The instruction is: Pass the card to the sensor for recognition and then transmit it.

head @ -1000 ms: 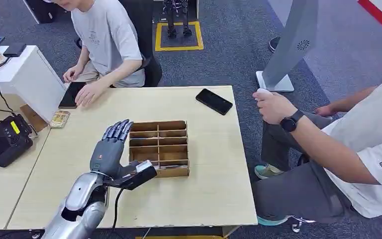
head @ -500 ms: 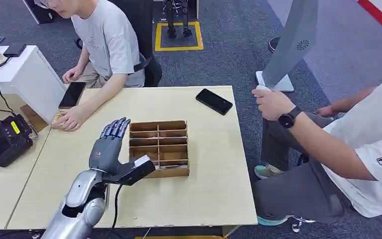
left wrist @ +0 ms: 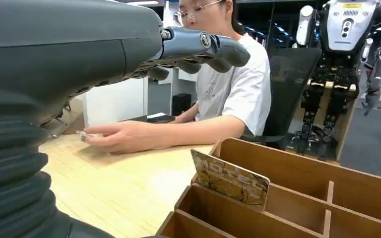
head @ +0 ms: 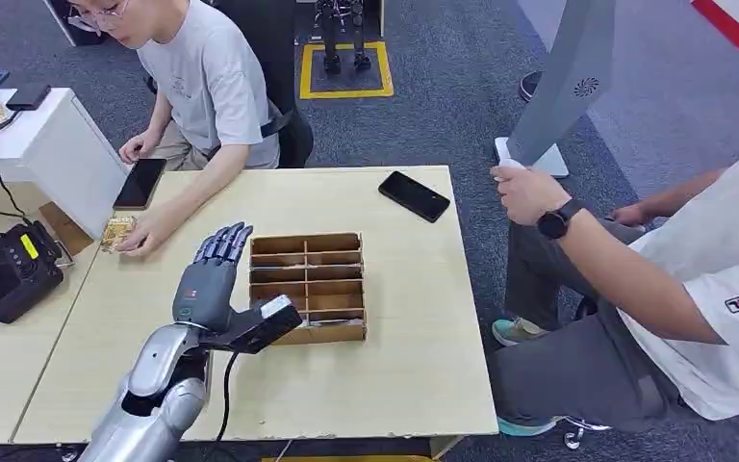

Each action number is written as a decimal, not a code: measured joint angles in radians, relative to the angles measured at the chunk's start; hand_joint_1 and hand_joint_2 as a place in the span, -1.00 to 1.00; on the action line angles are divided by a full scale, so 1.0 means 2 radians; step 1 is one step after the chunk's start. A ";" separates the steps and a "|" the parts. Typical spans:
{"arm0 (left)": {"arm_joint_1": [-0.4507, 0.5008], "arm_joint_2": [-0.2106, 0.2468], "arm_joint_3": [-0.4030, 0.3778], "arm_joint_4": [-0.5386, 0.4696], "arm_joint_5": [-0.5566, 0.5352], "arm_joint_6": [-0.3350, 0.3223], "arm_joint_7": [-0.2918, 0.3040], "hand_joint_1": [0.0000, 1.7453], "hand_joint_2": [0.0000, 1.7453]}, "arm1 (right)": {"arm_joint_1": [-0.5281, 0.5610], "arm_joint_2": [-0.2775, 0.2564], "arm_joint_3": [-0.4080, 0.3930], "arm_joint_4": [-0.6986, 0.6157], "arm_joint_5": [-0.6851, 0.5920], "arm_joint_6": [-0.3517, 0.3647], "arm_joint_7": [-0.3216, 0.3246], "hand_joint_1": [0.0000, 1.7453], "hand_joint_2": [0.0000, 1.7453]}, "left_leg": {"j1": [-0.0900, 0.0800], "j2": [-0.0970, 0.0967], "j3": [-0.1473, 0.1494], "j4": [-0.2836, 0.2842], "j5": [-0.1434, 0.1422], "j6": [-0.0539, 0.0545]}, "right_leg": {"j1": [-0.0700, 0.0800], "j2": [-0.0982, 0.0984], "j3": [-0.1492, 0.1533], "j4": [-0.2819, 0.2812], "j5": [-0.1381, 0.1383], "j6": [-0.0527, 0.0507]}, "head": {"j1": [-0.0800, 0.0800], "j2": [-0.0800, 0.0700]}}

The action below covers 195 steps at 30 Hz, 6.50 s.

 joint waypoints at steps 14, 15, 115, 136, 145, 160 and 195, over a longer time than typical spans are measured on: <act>-0.004 0.000 0.003 0.003 0.005 0.000 0.000 -1.00 1.00 | -0.002 -0.005 0.005 0.015 0.000 -0.010 0.008 -1.00 1.00 | 0.000 0.000 0.000 0.000 0.000 0.000 | 0.000 0.000 0.000 0.000 0.000 0.000 | 0.000 0.000; -0.005 0.000 0.003 0.005 0.005 0.000 0.000 -1.00 1.00 | -0.003 -0.005 0.006 0.017 0.000 -0.010 0.008 -1.00 1.00 | 0.000 0.000 0.000 0.000 0.000 0.000 | 0.000 0.000 0.000 0.000 0.000 0.000 | 0.000 0.000; -0.035 -0.022 0.004 0.068 -0.055 0.022 0.010 -1.00 1.00 | -0.020 -0.053 0.160 0.092 -0.073 -0.055 0.047 -1.00 1.00 | 0.000 0.000 0.000 0.000 0.000 0.000 | 0.000 0.000 0.000 0.000 0.000 0.000 | 0.000 0.000; -0.034 -0.027 0.003 0.068 -0.035 0.024 -0.016 -1.00 1.00 | -0.012 -0.059 0.181 0.096 -0.099 -0.056 0.050 -1.00 1.00 | 0.000 0.000 0.000 0.000 0.000 0.000 | 0.000 0.000 0.000 0.000 0.000 0.000 | 0.000 0.000; -0.035 -0.035 -0.004 0.062 -0.030 0.015 -0.015 -1.00 1.00 | -0.013 -0.060 0.192 0.099 -0.105 -0.058 0.054 -1.00 1.00 | 0.000 0.000 0.000 0.000 0.000 0.000 | 0.000 0.000 0.000 0.000 0.000 0.000 | 0.000 0.000; -0.035 -0.037 -0.005 0.063 -0.033 0.017 -0.010 -1.00 1.00 | -0.014 -0.063 0.205 0.105 -0.114 -0.061 0.056 -1.00 1.00 | 0.000 0.000 0.000 0.000 0.000 0.000 | 0.000 0.000 0.000 0.000 0.000 0.000 | 0.000 0.000; -0.038 -0.037 -0.005 0.070 -0.053 0.028 0.000 -1.00 1.00 | -0.016 -0.068 0.230 0.109 -0.131 -0.065 0.061 -1.00 1.00 | 0.000 0.000 0.000 0.000 0.000 0.000 | 0.000 0.000 0.000 0.000 0.000 0.000 | 0.000 0.000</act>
